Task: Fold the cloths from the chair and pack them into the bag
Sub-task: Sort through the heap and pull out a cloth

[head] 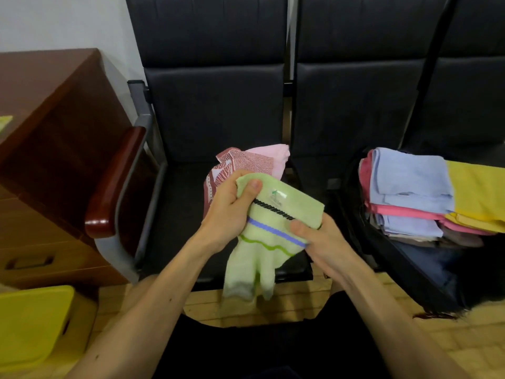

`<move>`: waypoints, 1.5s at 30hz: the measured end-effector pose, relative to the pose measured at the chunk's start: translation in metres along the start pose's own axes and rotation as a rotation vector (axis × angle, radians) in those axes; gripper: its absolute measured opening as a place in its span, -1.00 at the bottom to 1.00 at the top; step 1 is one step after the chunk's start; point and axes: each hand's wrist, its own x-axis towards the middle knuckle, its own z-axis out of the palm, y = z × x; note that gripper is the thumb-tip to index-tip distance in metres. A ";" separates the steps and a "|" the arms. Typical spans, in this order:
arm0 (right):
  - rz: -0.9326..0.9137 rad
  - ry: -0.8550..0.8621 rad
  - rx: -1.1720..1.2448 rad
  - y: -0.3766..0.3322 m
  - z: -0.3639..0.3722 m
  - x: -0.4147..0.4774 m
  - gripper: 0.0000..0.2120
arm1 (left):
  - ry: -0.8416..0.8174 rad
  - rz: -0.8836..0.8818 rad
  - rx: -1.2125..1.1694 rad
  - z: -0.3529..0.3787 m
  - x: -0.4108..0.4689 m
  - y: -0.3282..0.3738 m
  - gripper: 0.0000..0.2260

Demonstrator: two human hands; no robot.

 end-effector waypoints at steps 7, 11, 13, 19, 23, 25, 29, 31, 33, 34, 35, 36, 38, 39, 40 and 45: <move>0.197 -0.151 -0.183 0.050 0.010 -0.012 -0.78 | 0.064 -0.093 -0.268 -0.002 0.004 0.013 -0.82; 0.260 -0.142 -0.374 0.061 0.011 -0.015 -0.76 | 0.191 -0.010 -0.049 -0.026 0.010 0.004 -0.85; 0.264 -0.144 -0.353 0.058 0.009 -0.017 -0.64 | 0.263 0.052 0.215 -0.044 0.016 -0.010 -0.86; 0.337 -0.186 0.112 0.018 0.011 -0.018 -0.48 | 0.185 -0.114 0.694 -0.066 0.019 -0.055 -0.85; 0.316 -0.129 0.195 -0.016 0.032 -0.019 -0.76 | 0.198 -0.348 0.080 -0.046 0.014 -0.063 -0.86; 0.290 -0.095 0.210 -0.028 0.038 -0.018 -0.75 | 0.143 -0.474 -0.290 -0.037 0.007 -0.065 -0.76; 0.229 -0.063 0.225 -0.046 0.043 -0.015 -0.72 | -0.135 -0.532 -0.795 -0.020 -0.018 -0.074 -0.38; 0.211 -0.027 0.240 -0.051 0.043 -0.013 -0.68 | -0.264 -0.557 -0.906 -0.012 -0.030 -0.085 -0.27; 0.201 0.018 0.265 -0.055 0.042 -0.010 -0.62 | -0.389 -0.626 -0.961 -0.004 -0.040 -0.092 -0.08; 0.195 0.034 0.274 -0.056 0.041 -0.008 -0.61 | -0.453 -0.647 -0.978 -0.002 -0.044 -0.093 0.03; 0.188 0.041 0.281 -0.057 0.040 -0.007 -0.62 | -0.496 -0.661 -0.978 -0.001 -0.047 -0.095 0.11; 0.180 0.043 0.288 -0.058 0.039 -0.006 -0.63 | -0.519 -0.678 -0.966 -0.001 -0.051 -0.092 0.16; 0.173 0.044 0.294 -0.060 0.036 -0.004 -0.64 | -0.524 -0.708 -0.855 -0.001 -0.056 -0.097 0.20; 0.169 0.049 0.294 -0.060 0.035 -0.002 -0.65 | -0.520 -0.703 -0.749 -0.002 -0.059 -0.101 0.19; 0.162 0.066 0.294 -0.061 0.034 -0.001 -0.65 | -0.530 -0.681 -0.624 -0.005 -0.062 -0.102 0.16; 0.168 0.133 0.318 -0.058 0.028 0.005 -0.63 | -0.567 -0.599 -0.439 -0.017 -0.069 -0.098 -0.32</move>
